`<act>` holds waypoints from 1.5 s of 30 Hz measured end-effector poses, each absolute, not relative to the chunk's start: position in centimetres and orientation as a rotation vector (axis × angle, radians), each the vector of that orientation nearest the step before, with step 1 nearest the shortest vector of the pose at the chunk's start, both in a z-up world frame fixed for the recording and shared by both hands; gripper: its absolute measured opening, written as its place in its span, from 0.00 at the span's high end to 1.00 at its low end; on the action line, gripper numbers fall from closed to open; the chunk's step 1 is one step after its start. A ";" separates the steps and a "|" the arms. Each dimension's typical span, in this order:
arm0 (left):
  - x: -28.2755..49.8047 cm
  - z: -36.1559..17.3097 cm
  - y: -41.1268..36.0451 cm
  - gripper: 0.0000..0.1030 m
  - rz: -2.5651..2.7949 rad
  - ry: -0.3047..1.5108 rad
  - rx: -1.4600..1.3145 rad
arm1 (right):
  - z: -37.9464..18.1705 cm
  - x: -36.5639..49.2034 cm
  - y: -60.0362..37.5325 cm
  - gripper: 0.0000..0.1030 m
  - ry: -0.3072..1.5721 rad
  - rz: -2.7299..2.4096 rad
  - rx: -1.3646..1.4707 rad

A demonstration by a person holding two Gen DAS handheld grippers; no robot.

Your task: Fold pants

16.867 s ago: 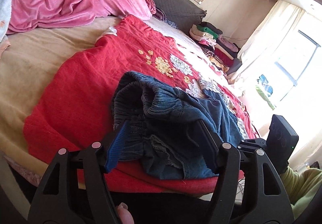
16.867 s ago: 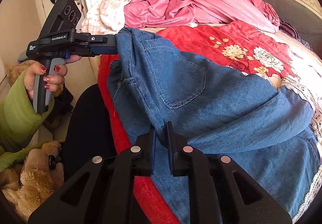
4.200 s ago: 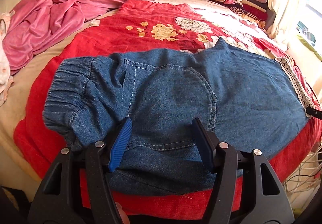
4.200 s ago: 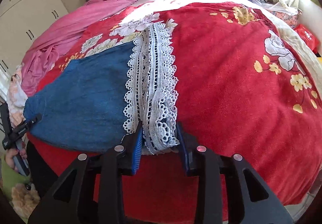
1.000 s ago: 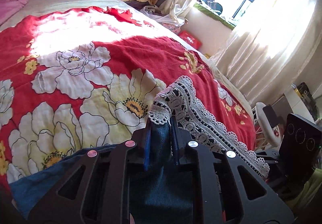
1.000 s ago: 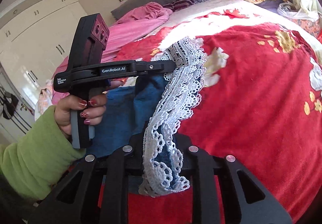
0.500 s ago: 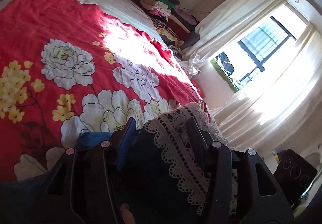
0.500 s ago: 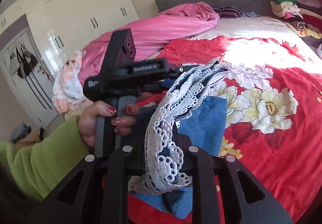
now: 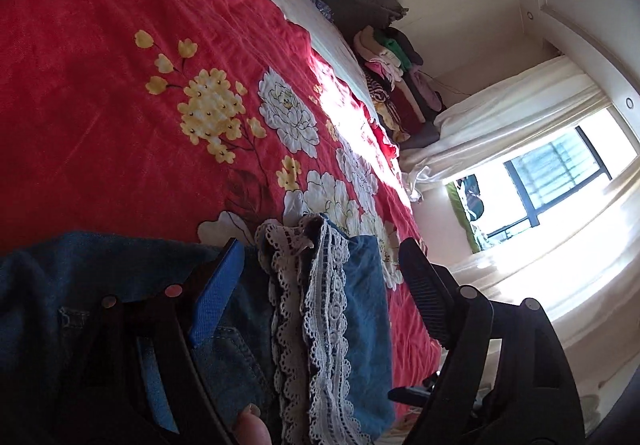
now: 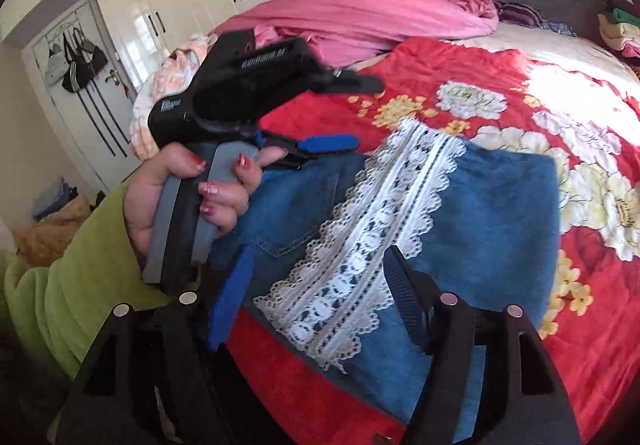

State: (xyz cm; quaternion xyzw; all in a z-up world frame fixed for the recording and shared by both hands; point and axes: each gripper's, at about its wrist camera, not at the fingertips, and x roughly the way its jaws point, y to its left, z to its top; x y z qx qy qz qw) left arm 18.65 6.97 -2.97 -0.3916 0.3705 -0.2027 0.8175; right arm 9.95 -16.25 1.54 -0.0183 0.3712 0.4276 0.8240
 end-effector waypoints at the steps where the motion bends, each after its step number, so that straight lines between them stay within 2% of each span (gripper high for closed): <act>1: 18.6 -3.1 6.7 0.29 -0.430 0.795 -0.814 | 2.0 10.5 -17.4 0.34 0.776 0.879 -0.015; 4: 19.1 -3.3 5.9 0.27 -0.411 0.826 -0.758 | 2.5 13.4 -21.1 0.32 0.769 0.740 0.034; 8: 20.0 -3.9 4.8 0.27 -0.359 0.880 -0.688 | 1.1 18.3 -24.5 0.31 0.865 0.615 0.110; 16: 22.2 -4.4 2.6 0.26 -0.330 0.941 -0.567 | -1.4 24.8 -24.6 0.31 0.958 0.607 0.184; 17: 22.5 -4.5 2.4 0.36 -0.337 0.938 -0.563 | -1.7 25.4 -24.4 0.32 0.970 0.618 0.188; 18: 22.7 -4.5 2.3 0.62 -0.353 0.930 -0.570 | -2.1 26.1 -24.1 0.32 0.984 0.629 0.196; 19: 22.7 -4.6 2.4 0.68 -0.363 0.922 -0.585 | -2.7 26.8 -23.8 0.40 1.009 0.639 0.209; 20: 22.7 -4.6 2.5 0.76 -0.372 0.919 -0.597 | -3.3 27.3 -23.4 0.61 1.036 0.669 0.221; 21: 22.6 -4.6 2.6 0.84 -0.372 0.917 -0.600 | -3.8 27.6 -23.1 0.70 1.053 0.700 0.231; 23: 21.6 -4.0 3.1 0.86 -0.377 0.890 -0.600 | -3.7 27.1 -22.8 0.72 1.038 0.716 0.233; 25: 20.3 -3.0 3.7 0.86 -0.370 0.849 -0.580 | -2.9 26.3 -22.7 0.70 0.993 0.723 0.214; 27: 19.6 -2.5 4.1 0.86 -0.335 0.829 -0.547 | -2.5 25.9 -22.4 0.59 0.963 0.693 0.173; 28: 19.6 -2.6 4.1 0.86 -0.317 0.835 -0.526 | -2.6 25.8 -22.1 0.49 0.956 0.668 0.140; 35: 21.0 -5.4 3.9 0.77 -0.283 0.891 -0.534 | -3.8 25.6 -21.7 0.46 0.952 0.578 0.051; 41: 18.9 -3.1 4.4 0.58 -0.273 0.857 -0.510 | -2.2 23.4 -23.5 0.37 0.898 0.558 0.098; 45: 16.6 -1.6 4.7 0.51 -0.233 0.840 -0.480 | -1.6 20.8 -24.4 0.35 0.884 0.579 0.104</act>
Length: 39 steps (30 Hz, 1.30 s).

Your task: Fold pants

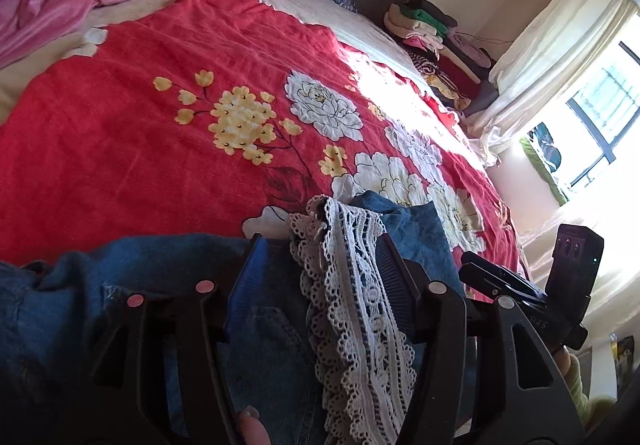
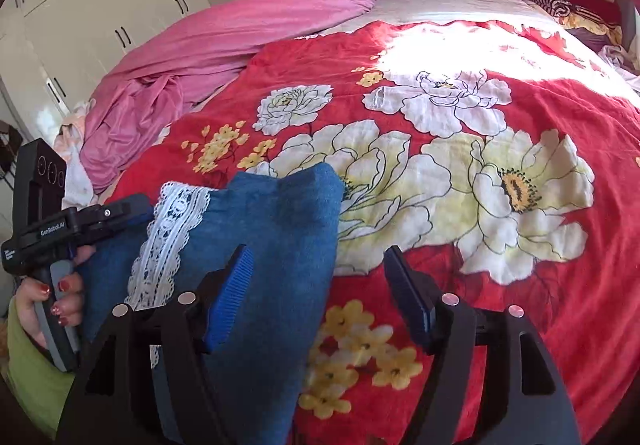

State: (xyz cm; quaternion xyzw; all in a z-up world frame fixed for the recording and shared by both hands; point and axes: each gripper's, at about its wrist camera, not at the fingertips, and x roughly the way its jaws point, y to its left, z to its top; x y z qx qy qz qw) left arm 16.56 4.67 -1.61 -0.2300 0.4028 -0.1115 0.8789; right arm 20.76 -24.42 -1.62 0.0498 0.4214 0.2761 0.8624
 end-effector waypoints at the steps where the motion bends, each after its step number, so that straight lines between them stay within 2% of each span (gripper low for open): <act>1: 15.9 -1.5 4.8 0.51 -0.228 0.840 -0.479 | -1.6 20.1 -24.5 0.34 0.885 0.583 0.104; 11: 8.5 -0.8 6.7 0.50 -0.262 0.821 -0.580 | -1.2 14.9 -25.9 0.32 0.907 0.612 0.047; 17: 5.7 -0.8 5.1 0.50 -0.257 0.862 -0.550 | -1.2 13.2 -26.1 0.32 0.917 0.621 0.035; 28: 5.3 -4.5 0.7 0.46 -0.334 1.041 -0.574 | -2.0 11.2 -25.4 0.32 0.943 0.667 0.024; 32: 5.8 -5.0 -0.3 0.46 -0.296 1.035 -0.556 | -2.5 10.8 -25.4 0.32 0.949 0.680 0.032; 33: 5.9 -5.3 -0.5 0.57 -0.283 1.038 -0.554 | -2.6 10.8 -25.3 0.32 0.950 0.683 0.037; 35: 6.2 -5.8 -0.6 0.71 -0.271 1.053 -0.551 | -3.1 10.8 -25.0 0.32 0.960 0.694 0.040; 39: 5.1 -4.7 -0.1 0.84 -0.289 1.033 -0.521 | -3.2 10.3 -24.6 0.32 0.950 0.696 0.011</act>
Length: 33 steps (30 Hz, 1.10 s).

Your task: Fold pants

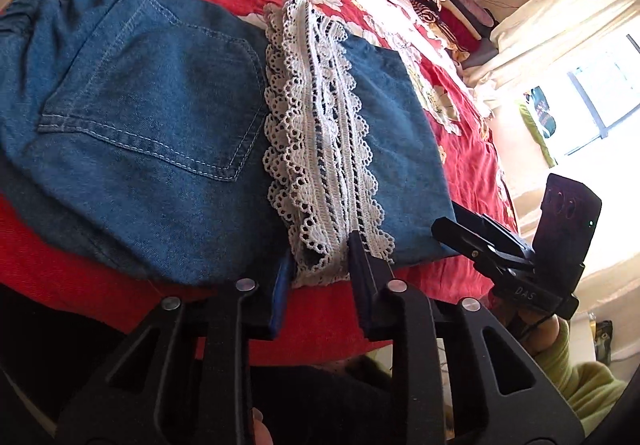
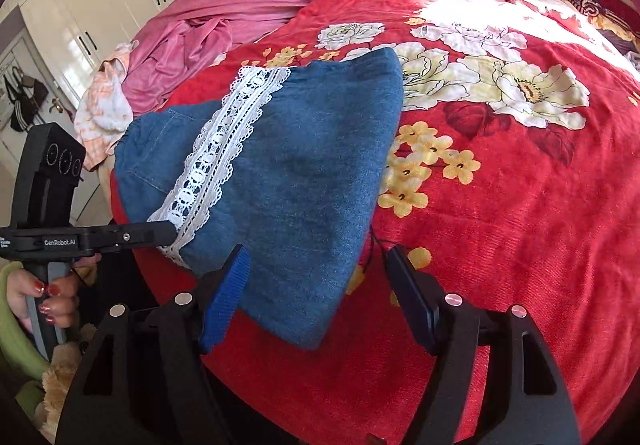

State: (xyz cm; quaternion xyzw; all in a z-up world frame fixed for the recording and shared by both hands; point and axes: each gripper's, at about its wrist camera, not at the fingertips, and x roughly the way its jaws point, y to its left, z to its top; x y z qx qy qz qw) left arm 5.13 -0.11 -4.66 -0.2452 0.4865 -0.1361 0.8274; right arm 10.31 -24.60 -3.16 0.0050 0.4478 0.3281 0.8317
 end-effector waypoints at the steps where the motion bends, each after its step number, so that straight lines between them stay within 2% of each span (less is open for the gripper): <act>1: 4.6 -4.3 0.0 0.84 -0.281 1.024 -0.495 | -2.8 10.1 -24.7 0.32 0.932 0.696 0.005; 4: 4.0 -4.5 -0.2 0.81 -0.247 1.037 -0.459 | -1.7 9.4 -24.7 0.32 0.867 0.684 -0.031; 9: 4.6 -4.8 -1.4 0.69 -0.235 1.044 -0.395 | -1.5 8.8 -22.9 0.32 0.831 0.700 -0.100; 19: 4.6 -4.7 -2.1 0.64 -0.221 1.040 -0.339 | -4.8 9.2 -21.6 0.32 0.891 0.631 -0.221; 33: 3.8 -3.0 -1.9 0.55 -0.202 0.994 -0.317 | -0.1 8.3 -22.9 0.32 0.806 0.649 -0.160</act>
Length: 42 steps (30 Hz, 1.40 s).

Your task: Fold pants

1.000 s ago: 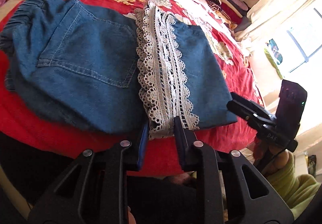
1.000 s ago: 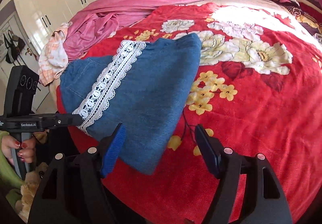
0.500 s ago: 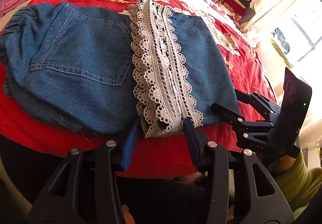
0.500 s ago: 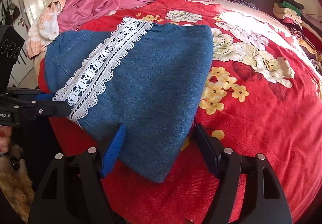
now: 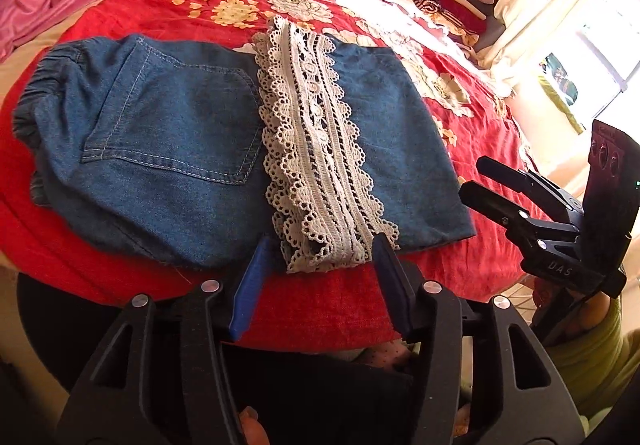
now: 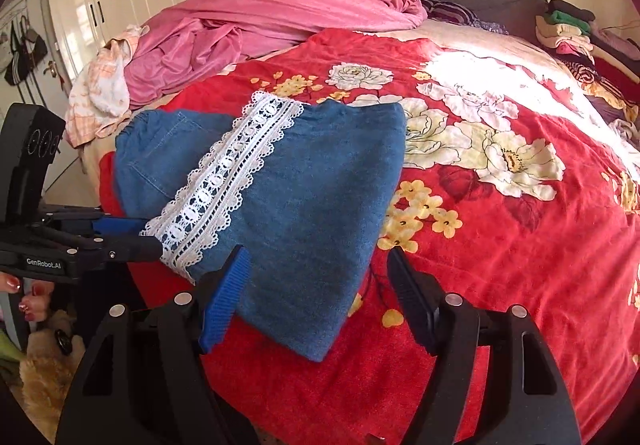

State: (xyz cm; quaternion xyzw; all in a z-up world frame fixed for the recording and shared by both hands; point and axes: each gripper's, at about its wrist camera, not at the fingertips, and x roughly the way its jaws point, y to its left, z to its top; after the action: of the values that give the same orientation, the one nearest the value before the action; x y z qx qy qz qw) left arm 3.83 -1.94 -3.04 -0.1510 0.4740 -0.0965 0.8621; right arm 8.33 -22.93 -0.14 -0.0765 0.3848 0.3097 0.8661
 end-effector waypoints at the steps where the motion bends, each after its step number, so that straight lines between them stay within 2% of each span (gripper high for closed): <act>1: 3.8 -2.8 -1.8 0.55 -0.198 0.989 -0.316 | 0.1 8.3 -22.8 0.32 0.803 0.652 -0.160; 4: 3.4 -2.1 -1.5 0.52 -0.189 0.967 -0.313 | 0.5 8.2 -22.8 0.24 0.800 0.654 -0.149; 12: 2.4 -0.5 -0.1 0.43 -0.136 0.905 -0.295 | 1.6 8.0 -21.6 0.20 0.790 0.661 -0.170; 16: 1.7 0.3 1.5 0.42 -0.104 0.868 -0.313 | 2.3 8.1 -20.8 0.19 0.785 0.666 -0.185; 19: 1.1 0.7 3.1 0.41 -0.064 0.843 -0.327 | 2.6 8.3 -20.2 0.11 0.780 0.665 -0.194; 35: -0.7 -1.6 11.1 0.37 0.077 0.827 -0.483 | 4.5 10.9 -13.4 0.09 0.783 0.774 -0.233; 42: -1.1 -2.8 12.9 0.37 0.089 0.820 -0.556 | 4.9 13.3 -8.5 0.09 0.848 0.903 -0.217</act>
State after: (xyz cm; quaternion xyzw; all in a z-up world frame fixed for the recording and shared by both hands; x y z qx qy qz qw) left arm -1.11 12.88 -2.76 -0.2667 0.3931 0.0428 0.8789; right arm 13.34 -8.54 4.92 -0.1015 0.3965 0.4224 0.8088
